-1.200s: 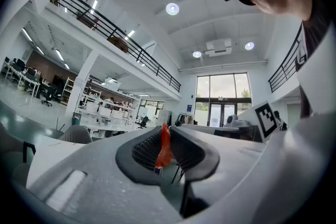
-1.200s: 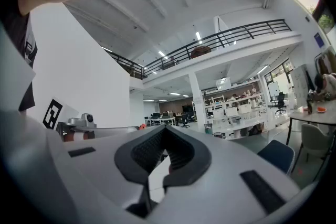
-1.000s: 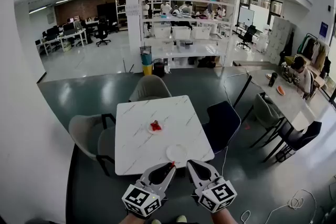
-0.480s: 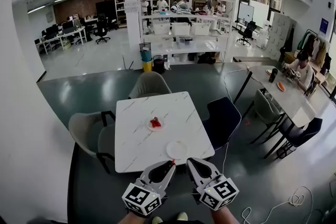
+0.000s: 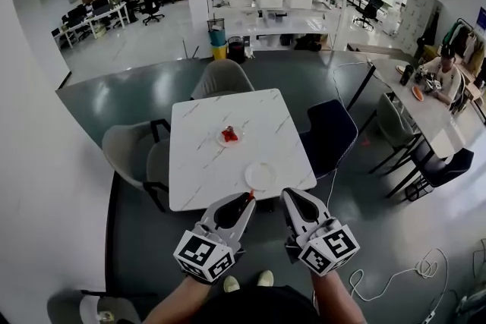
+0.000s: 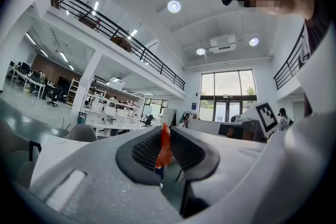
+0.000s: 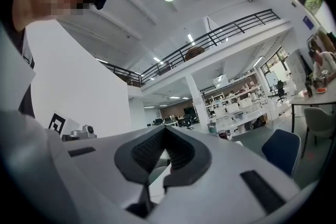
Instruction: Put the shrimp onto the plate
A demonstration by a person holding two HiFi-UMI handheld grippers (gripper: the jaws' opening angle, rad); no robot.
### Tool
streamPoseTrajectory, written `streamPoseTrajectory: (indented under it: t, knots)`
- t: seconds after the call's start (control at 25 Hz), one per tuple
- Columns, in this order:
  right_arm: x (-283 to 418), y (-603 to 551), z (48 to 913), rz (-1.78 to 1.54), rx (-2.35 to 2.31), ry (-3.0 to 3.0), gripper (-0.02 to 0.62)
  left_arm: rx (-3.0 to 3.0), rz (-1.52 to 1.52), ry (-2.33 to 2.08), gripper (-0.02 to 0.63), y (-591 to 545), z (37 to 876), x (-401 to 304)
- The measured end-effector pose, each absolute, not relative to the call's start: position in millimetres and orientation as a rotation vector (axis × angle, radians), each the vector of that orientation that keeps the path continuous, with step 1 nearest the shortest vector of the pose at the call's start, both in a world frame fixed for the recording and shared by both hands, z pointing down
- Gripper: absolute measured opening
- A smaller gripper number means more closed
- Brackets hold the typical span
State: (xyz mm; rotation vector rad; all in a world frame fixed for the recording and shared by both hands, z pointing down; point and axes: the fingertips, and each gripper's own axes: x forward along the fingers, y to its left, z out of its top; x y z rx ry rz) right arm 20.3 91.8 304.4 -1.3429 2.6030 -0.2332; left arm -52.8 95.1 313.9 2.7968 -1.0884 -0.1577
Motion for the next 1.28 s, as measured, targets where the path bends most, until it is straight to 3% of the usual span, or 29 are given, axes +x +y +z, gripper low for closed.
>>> streamPoseTrajectory:
  t: [1.28]
  knots:
    - [49, 45, 329, -0.32, -1.291, 2.614, -0.002, 2.766, -0.069, -1.104, 0.057, 50, 343, -13]
